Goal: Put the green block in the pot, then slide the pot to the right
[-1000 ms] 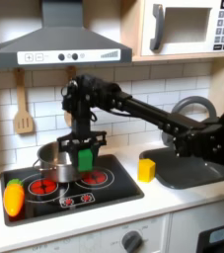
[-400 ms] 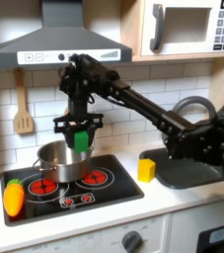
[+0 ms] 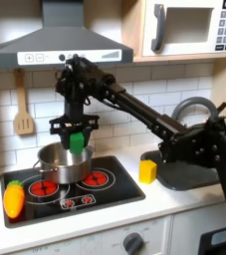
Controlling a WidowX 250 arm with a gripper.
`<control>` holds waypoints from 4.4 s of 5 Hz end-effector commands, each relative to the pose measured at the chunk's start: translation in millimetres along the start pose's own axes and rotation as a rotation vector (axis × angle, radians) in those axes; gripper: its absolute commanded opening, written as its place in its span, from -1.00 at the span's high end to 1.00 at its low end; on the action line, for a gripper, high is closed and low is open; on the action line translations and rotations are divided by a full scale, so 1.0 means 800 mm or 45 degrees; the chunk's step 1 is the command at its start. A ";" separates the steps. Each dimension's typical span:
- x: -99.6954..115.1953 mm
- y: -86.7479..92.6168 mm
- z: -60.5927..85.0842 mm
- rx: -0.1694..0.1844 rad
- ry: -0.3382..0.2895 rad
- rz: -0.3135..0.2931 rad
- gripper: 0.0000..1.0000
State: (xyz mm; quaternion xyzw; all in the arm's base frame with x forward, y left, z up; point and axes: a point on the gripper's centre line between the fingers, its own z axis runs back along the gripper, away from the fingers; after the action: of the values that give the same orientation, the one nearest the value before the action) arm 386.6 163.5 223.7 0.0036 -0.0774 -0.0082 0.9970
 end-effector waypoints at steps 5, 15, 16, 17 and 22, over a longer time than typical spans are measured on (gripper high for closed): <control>0.035 0.000 -0.019 -0.003 -0.164 0.036 1.00; 0.020 -0.016 -0.064 -0.045 -0.015 -0.019 -1.00; 0.014 -0.022 -0.074 -0.066 0.016 -0.029 -1.00; 0.005 -0.030 -0.079 -0.080 0.037 -0.039 -1.00; -0.020 -0.083 -0.065 -0.091 0.031 -0.138 -1.00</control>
State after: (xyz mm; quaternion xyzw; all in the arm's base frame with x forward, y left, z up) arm 376.9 97.6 169.8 -0.0281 -0.0639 -0.0658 0.9954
